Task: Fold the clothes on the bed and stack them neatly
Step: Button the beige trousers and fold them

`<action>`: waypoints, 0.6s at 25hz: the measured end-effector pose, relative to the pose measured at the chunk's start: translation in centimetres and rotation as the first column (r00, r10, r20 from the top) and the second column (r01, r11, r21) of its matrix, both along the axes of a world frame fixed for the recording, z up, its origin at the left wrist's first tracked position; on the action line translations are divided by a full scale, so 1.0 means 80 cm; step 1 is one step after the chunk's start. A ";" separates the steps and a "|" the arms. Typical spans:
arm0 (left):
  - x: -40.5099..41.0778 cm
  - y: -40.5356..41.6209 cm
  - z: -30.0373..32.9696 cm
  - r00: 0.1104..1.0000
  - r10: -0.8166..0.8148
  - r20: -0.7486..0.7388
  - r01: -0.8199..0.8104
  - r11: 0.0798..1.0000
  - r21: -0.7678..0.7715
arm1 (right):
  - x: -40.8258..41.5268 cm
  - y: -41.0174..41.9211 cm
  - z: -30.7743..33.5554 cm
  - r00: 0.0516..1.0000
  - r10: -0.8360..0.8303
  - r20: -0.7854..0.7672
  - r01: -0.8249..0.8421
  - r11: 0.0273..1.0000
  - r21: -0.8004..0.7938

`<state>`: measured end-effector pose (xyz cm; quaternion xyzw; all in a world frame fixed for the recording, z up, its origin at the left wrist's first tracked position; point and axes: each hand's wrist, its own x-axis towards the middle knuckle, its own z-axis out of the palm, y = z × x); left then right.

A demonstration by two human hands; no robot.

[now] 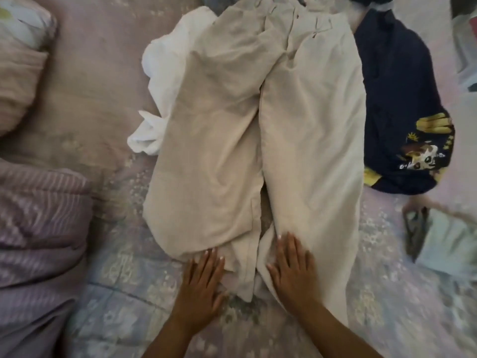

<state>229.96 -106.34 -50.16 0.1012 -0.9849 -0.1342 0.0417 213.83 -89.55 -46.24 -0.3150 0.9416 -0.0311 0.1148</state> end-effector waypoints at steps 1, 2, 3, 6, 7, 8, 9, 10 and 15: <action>0.020 0.006 -0.003 0.999 -0.040 -0.018 0.040 0.999 -0.035 | 0.019 0.003 0.000 0.989 0.112 -0.095 -0.114 0.993 -0.013; 0.038 0.010 -0.003 0.996 -0.085 0.000 0.085 0.994 -0.069 | 0.039 0.005 0.000 0.965 0.210 -0.156 -0.215 0.976 -0.017; 0.047 0.011 -0.004 0.992 -0.127 0.029 0.129 0.987 -0.097 | 0.055 0.002 -0.002 0.945 0.280 -0.169 -0.284 0.959 0.003; 0.036 -0.008 -0.006 0.966 -0.162 0.203 0.184 0.979 -0.092 | 0.080 -0.017 -0.004 0.927 0.372 -0.045 -0.360 0.917 0.172; 0.030 -0.015 -0.008 0.963 -0.163 0.215 0.187 0.977 -0.099 | 0.080 -0.025 -0.004 0.916 0.401 -0.021 -0.389 0.898 0.204; 0.021 -0.023 -0.007 0.963 -0.173 0.205 0.197 0.975 -0.103 | 0.075 -0.031 -0.002 0.901 0.433 -0.020 -0.417 0.880 0.228; 0.008 -0.032 -0.006 0.968 -0.181 0.173 0.202 0.973 -0.113 | 0.065 -0.034 -0.001 0.886 0.462 -0.048 -0.440 0.867 0.232; -0.001 -0.040 -0.007 0.976 -0.184 0.114 0.198 0.971 -0.136 | 0.059 -0.038 0.001 0.872 0.484 -0.081 -0.459 0.863 0.210; -0.048 -0.057 0.005 0.936 -0.231 -0.264 0.146 0.941 -0.305 | 0.047 -0.059 0.015 0.936 0.139 0.322 -0.028 0.945 -0.326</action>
